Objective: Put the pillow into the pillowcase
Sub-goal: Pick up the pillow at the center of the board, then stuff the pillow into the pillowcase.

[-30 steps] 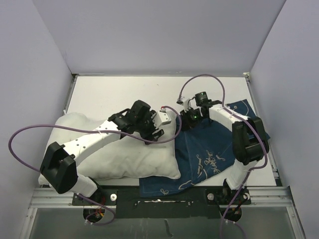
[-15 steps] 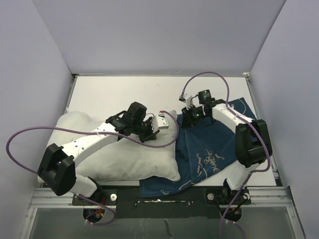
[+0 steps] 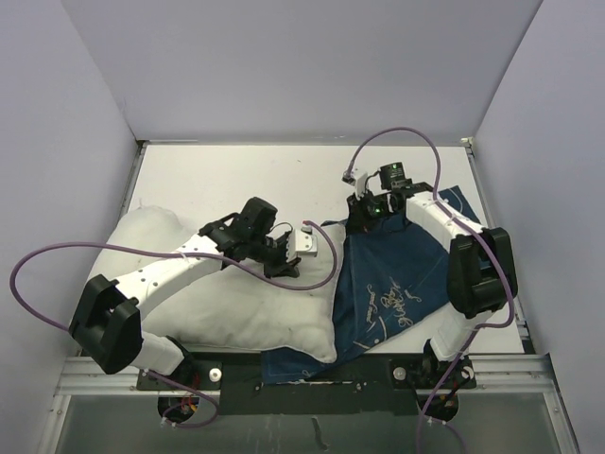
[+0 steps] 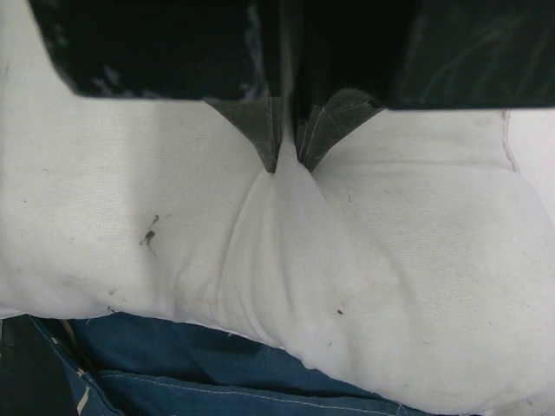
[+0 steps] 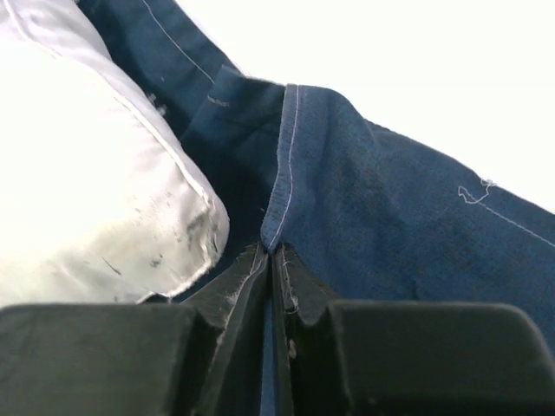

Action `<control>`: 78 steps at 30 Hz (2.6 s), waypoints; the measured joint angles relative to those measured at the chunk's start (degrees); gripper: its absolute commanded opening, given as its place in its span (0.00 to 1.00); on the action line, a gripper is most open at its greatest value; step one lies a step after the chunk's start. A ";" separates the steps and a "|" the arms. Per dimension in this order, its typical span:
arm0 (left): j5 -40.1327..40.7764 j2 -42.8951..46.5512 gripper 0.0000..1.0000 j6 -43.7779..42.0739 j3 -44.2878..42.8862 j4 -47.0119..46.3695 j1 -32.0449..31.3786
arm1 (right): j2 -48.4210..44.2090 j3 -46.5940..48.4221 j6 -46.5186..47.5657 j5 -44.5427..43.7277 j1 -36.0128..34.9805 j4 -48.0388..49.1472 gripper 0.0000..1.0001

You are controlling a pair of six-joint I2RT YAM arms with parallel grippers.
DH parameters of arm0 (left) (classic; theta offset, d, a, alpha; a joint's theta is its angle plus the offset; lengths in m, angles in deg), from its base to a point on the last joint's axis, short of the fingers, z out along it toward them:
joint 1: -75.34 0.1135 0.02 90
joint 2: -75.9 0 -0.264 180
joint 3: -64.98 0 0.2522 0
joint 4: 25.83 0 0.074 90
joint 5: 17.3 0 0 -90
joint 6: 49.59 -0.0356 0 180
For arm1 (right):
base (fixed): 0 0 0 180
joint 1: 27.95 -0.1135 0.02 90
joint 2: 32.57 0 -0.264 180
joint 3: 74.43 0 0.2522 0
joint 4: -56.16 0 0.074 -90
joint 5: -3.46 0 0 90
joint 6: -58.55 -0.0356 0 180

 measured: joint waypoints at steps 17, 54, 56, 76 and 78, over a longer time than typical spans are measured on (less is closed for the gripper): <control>-3.34 -7.39 0.00 -3.34 -9.40 8.22 2.03 | -7.93 4.37 0.02 12.96 0.35 1.27 0.00; 15.34 4.39 0.71 26.75 -3.15 -23.61 2.62 | -36.30 -14.80 26.49 29.83 17.11 -5.81 0.98; 14.93 10.62 0.72 27.56 -1.84 -23.61 2.23 | -38.25 -19.28 34.75 31.65 16.76 -9.99 0.99; 39.34 6.45 0.88 5.18 11.15 -23.06 -29.20 | -25.53 -24.17 46.23 16.44 12.11 -17.29 0.78; 41.03 3.54 0.82 3.41 10.56 -24.04 -28.92 | -24.20 -24.17 45.81 15.54 11.21 -17.35 0.78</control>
